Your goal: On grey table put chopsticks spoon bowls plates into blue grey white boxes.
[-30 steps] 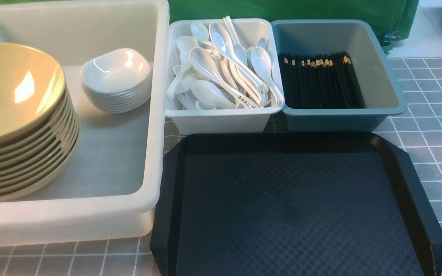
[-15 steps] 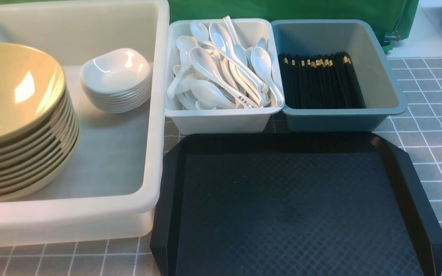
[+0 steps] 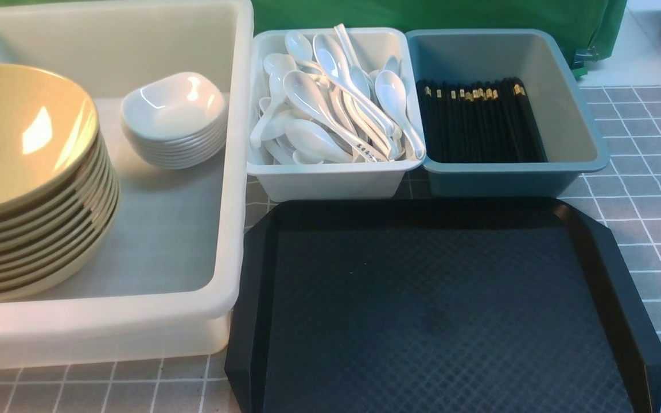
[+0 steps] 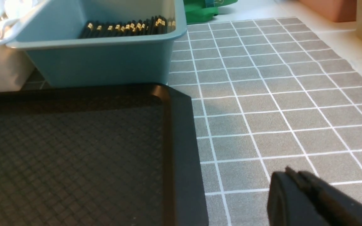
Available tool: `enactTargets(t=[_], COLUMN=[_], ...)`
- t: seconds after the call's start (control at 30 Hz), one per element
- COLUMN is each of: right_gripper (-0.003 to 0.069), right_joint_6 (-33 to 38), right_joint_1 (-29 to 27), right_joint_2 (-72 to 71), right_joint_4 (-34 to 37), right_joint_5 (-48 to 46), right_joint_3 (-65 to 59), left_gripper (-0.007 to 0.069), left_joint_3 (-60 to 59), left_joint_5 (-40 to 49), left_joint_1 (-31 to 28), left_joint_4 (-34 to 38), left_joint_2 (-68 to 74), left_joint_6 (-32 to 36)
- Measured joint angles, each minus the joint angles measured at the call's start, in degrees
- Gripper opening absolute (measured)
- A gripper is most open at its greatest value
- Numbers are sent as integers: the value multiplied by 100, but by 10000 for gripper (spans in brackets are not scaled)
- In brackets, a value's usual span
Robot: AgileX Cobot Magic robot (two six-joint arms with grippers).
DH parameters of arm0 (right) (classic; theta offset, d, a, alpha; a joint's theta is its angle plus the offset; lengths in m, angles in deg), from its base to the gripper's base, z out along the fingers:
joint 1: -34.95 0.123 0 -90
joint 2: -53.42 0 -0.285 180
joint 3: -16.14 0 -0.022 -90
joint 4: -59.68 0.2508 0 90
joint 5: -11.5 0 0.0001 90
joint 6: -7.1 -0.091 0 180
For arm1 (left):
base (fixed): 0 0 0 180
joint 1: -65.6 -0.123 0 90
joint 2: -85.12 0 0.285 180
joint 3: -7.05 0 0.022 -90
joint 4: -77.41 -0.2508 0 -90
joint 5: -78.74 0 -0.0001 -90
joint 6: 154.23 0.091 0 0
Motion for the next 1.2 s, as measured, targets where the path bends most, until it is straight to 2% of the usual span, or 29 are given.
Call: enactTargets(t=[0.13,0.23,0.33,0.47,0.83,1.2], right_gripper=[52,57,60,62,66,78], right_joint_6=[0,0,0,0,0,0], right_joint_1=[0,0,0,0,0,0], right_joint_2=[0,0,0,0,0,0], right_joint_4=[0,0,0,0,5,5], right_joint_5=[0,-5,-5,-5,-5,-5], right_joint_3=[0,0,0,0,0,0], left_gripper=[-8,-8,-8,-8,-8,-8], left_joint_3=[-1026,-1600,-2185,-2460,-2460,-2460], left_joint_5=[-1711,-2419,-2743,-2692,-1807,-1779], left_joint_1=[-500,-779,-876,-876,-876,-876], left_joint_4=[533,771,826,728,399,399], left_joint_2=[-90,-186,-457,-491,-491,-491], left_joint_6=[103,118,118,118,69,57])
